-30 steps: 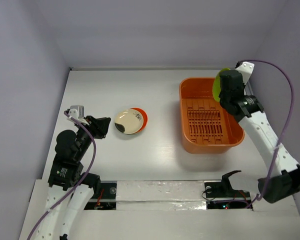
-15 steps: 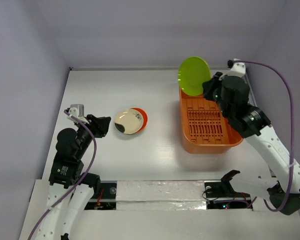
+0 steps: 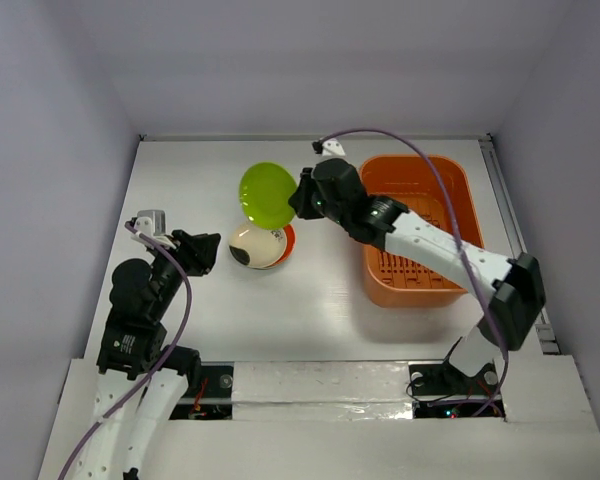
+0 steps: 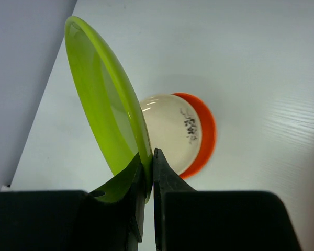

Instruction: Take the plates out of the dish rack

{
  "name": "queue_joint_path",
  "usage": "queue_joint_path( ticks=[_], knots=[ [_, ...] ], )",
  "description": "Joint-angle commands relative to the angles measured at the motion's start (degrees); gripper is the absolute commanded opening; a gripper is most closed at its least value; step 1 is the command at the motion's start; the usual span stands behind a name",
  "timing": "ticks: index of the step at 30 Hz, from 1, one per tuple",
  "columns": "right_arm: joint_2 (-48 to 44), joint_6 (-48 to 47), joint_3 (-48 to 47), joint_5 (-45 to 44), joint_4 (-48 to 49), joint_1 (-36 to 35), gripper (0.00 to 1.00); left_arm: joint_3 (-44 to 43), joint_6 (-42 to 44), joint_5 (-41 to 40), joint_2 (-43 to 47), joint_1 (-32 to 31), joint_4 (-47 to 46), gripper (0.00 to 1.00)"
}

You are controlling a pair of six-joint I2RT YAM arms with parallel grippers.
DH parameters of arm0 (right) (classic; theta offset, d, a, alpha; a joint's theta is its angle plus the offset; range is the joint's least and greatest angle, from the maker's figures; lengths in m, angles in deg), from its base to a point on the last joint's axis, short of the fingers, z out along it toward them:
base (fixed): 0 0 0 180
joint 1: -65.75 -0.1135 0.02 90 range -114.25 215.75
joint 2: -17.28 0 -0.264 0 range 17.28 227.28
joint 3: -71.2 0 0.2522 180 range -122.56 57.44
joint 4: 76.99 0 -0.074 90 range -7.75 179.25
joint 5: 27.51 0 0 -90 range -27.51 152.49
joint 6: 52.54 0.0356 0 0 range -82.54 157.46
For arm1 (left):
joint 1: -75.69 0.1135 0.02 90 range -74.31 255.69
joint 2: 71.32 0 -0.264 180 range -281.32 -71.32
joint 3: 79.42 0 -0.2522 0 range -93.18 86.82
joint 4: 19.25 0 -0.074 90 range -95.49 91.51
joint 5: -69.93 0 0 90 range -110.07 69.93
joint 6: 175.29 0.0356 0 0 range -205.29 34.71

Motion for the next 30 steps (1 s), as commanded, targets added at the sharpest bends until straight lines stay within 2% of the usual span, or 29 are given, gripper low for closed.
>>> queue_joint_path(
  ticks=[1,11,20,24,26,27,29,30],
  knots=[
    [4.5,4.9,-3.8,5.4,9.2,-0.4,0.00,0.0,0.2,-0.2,1.0,0.4,-1.6,0.30],
    [15.9,10.2,-1.9,10.0,14.1,-0.4,0.00,0.0,0.1,-0.2,1.6,-0.2,-1.7,0.30],
    [18.4,12.1,3.0,10.0,14.3,-0.4,0.00,0.1,0.0,-0.2,1.6,-0.2,-1.7,0.31],
    [18.4,12.3,5.6,10.6,14.9,-0.4,0.04,0.1,0.0,-0.2,1.3,-0.2,-1.8,0.31],
    [18.4,12.5,6.7,10.5,14.8,-0.4,0.07,0.1,0.0,-0.2,1.3,-0.2,-1.8,0.31],
    [18.4,12.5,7.1,10.0,14.7,-0.4,0.17,0.0,0.0,-0.2,1.3,-0.2,-1.8,0.31],
    [17.7,12.4,7.8,8.3,13.7,-0.4,0.28,0.1,-0.1,-0.2,1.3,-0.2,-1.7,0.31],
    [17.2,12.3,8.0,7.3,12.8,-0.4,0.41,0.1,-0.1,-0.2,1.3,-0.2,-1.8,0.31]
  ],
)
